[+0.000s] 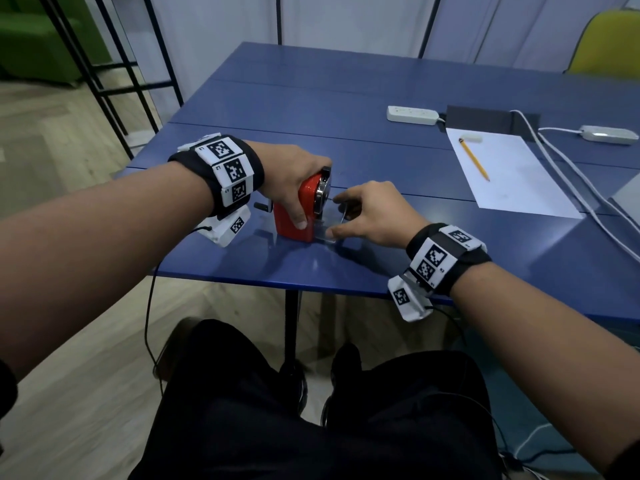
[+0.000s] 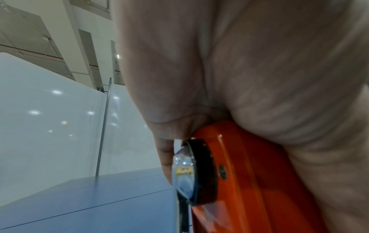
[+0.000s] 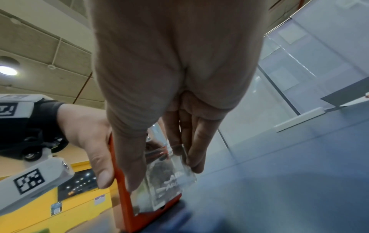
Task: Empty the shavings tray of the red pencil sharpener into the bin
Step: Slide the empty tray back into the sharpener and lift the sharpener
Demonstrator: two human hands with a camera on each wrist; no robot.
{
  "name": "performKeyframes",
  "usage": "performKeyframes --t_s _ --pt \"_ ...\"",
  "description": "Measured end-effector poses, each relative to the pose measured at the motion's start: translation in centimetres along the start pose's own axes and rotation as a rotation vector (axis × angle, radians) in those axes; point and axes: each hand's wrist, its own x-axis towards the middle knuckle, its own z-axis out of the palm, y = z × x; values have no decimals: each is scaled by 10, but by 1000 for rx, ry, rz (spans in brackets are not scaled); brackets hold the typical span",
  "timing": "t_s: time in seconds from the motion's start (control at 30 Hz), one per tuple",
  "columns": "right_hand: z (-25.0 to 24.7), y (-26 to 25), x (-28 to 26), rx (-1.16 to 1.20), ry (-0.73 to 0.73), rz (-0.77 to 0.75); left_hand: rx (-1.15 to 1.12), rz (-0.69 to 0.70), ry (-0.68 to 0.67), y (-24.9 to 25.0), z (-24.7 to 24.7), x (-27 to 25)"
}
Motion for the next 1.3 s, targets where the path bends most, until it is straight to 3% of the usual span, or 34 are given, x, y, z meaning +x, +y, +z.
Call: performKeyframes --t_s 0.33,0.53,0.73,1.13,1.3 --pt "8 -3 1 34 7 30 -1 0 -14 -1 -1 -3" --pt "6 6 -7 87 -72 50 -5 -59 25 -18 1 -15" --pt "13 5 -7 168 -43 72 -82 -74 100 -20 13 -18" --pt "13 -3 1 122 -42 66 -95 -59 85 -21 12 -18" --pt "17 -3 0 130 -19 84 -161 -105 174 -22 24 -26"
